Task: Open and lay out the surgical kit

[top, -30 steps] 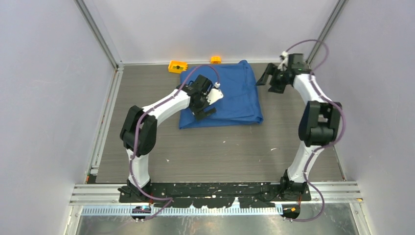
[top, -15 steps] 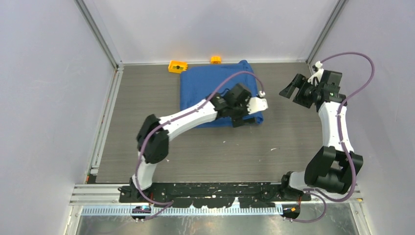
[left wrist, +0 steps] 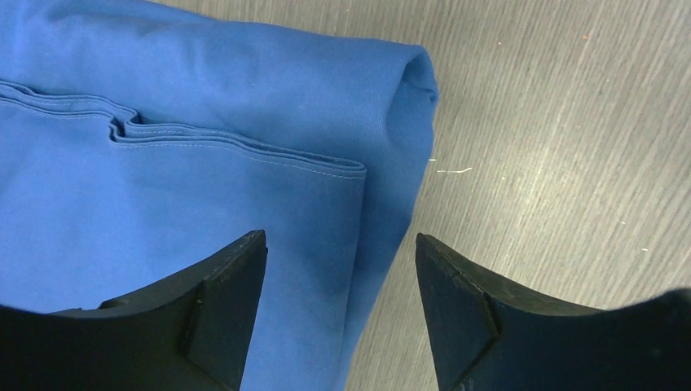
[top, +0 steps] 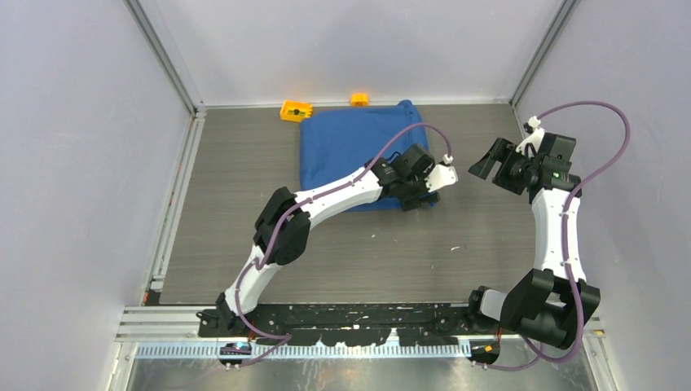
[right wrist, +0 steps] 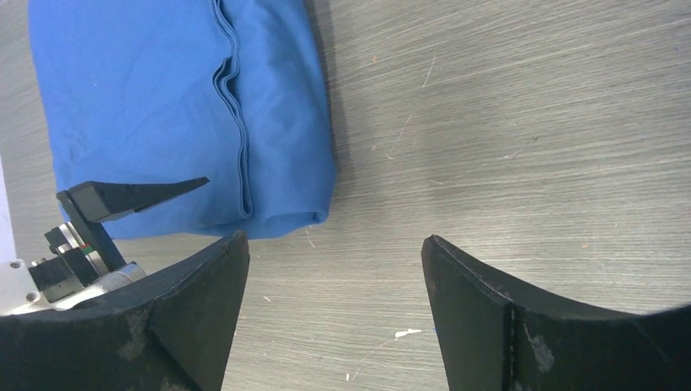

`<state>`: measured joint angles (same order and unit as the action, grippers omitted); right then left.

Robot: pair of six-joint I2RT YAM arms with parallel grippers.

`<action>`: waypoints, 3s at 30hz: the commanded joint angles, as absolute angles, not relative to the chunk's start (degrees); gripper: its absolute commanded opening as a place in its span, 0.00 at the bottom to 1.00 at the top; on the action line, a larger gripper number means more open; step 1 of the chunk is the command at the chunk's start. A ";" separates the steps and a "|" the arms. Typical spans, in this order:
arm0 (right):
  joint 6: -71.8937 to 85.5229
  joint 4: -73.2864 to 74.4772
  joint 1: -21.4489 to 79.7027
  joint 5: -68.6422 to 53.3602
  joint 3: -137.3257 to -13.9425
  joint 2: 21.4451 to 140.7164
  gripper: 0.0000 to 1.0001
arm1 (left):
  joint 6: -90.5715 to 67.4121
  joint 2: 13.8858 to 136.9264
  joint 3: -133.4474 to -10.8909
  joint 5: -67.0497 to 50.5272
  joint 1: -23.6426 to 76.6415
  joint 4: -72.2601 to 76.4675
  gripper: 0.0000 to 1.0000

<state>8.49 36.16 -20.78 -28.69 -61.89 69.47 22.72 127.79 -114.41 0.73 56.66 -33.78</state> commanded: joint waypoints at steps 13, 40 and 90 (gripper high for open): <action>6.94 35.83 -22.42 -32.67 -61.00 69.67 0.82 | 14.46 120.63 -112.21 -9.12 53.03 -32.09 0.74; 6.06 36.21 -23.57 -34.17 -60.43 70.52 0.81 | 12.02 129.93 -120.28 -10.69 51.18 -33.80 0.63; -0.88 39.27 -9.21 -25.87 -65.45 71.02 0.81 | 24.60 59.65 -45.71 14.83 -23.14 -18.95 0.71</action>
<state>3.09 39.31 -17.50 -31.33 -61.82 71.05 20.47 60.12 -48.14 11.44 -18.94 -23.14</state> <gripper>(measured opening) 0.807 0.626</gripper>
